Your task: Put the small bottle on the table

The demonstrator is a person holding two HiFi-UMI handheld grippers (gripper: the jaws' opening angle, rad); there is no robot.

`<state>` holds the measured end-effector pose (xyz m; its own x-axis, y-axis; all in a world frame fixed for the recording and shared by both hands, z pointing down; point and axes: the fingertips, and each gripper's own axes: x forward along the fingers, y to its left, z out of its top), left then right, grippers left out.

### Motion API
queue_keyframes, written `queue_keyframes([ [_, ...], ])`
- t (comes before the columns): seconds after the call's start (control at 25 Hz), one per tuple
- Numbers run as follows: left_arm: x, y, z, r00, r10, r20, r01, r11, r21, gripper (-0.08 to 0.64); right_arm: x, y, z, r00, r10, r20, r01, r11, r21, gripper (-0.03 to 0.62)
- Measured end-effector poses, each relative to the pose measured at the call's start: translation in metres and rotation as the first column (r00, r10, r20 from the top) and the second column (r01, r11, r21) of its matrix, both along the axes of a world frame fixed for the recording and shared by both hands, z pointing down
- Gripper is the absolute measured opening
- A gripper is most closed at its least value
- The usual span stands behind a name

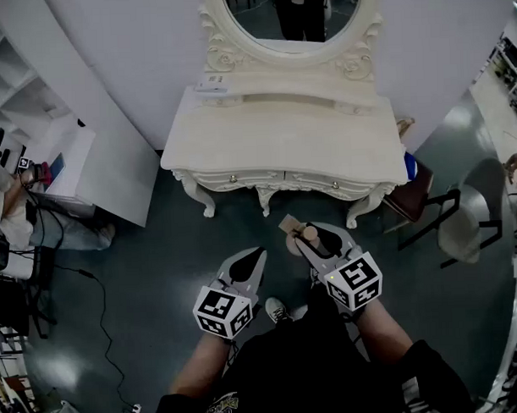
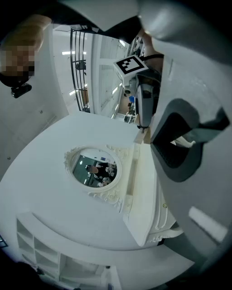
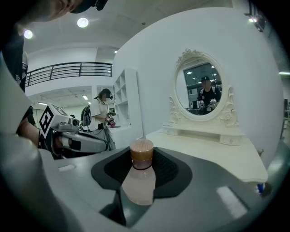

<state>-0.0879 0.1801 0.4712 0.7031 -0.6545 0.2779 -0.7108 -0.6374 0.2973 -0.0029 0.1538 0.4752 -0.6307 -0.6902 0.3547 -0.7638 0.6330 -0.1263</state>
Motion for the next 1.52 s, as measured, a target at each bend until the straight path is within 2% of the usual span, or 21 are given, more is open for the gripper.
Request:
queue_keyframes([
  [0.52,0.010,-0.004,0.000,1.000,-0.009,-0.008,0.009,1.000,-0.003,0.000,0.010,-0.003,-0.007,1.000,-0.007,0.027,0.007,1.000,0.019,0.169],
  [1.08,0.035,-0.013,-0.003,1.000,0.010,-0.009,-0.010,1.000,-0.002,0.000,0.035,-0.014,-0.008,0.999,0.013,0.037,-0.013,1.000,0.001,0.169],
  [1.52,0.056,-0.034,-0.006,1.000,-0.007,-0.003,0.007,1.000,-0.003,0.000,0.056,-0.040,-0.011,0.999,-0.005,0.037,0.005,1.000,-0.002,0.169],
])
